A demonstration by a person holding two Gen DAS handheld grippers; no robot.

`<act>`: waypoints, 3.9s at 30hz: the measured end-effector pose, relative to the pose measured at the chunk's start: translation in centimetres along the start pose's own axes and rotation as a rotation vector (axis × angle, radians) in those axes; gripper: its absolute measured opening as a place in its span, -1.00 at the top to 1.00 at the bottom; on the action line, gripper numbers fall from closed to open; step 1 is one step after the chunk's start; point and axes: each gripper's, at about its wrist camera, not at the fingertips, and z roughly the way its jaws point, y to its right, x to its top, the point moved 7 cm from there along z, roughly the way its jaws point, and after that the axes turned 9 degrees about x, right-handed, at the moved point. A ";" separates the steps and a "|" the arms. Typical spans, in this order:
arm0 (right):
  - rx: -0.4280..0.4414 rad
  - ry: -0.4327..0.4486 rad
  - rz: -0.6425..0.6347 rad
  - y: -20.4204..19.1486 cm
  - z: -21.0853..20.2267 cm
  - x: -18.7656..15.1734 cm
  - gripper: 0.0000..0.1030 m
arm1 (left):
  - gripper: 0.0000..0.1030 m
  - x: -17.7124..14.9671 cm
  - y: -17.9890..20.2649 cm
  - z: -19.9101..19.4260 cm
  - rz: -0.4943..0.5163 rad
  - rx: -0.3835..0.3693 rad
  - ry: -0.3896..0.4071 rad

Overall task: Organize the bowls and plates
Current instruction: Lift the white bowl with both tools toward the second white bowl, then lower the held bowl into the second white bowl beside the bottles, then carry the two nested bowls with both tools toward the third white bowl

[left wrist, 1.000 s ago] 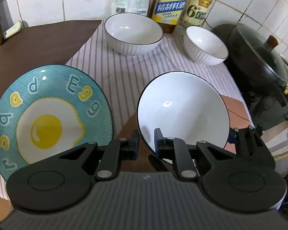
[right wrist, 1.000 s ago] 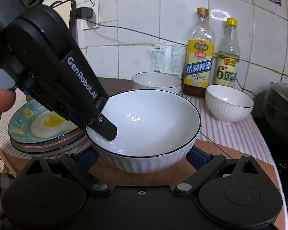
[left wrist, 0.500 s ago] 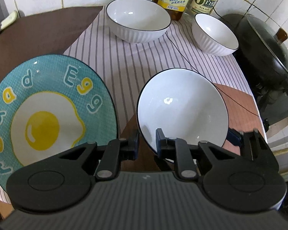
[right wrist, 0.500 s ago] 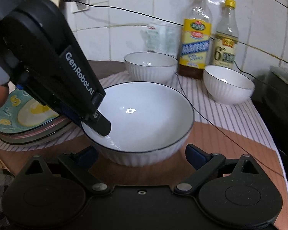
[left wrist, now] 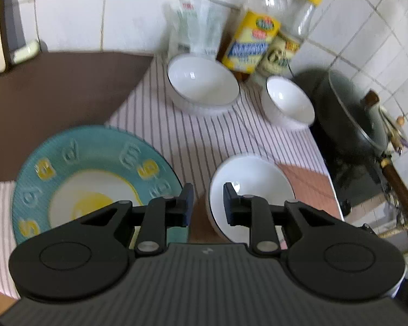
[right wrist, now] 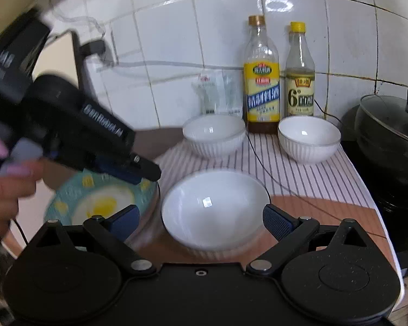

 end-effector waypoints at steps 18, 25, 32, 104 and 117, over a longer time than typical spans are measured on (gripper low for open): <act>0.044 -0.039 0.373 5.1 10.0 8.8 -0.50 | 0.20 9.0 -2.2 4.1 -0.024 0.017 0.100; 0.026 -0.088 0.558 8.9 14.7 8.4 -0.37 | 0.17 10.9 -2.2 10.0 -0.005 0.037 0.034; -0.060 -0.124 0.584 10.9 17.6 7.8 0.08 | 0.24 11.4 -3.2 14.3 -0.035 0.066 -0.031; -0.025 -0.142 0.384 7.4 1.6 0.5 0.69 | 0.73 -3.3 4.4 2.3 0.141 0.105 -0.154; -0.081 -0.153 0.243 6.5 2.3 0.0 0.68 | 0.73 -3.3 4.8 3.2 0.186 0.164 -0.178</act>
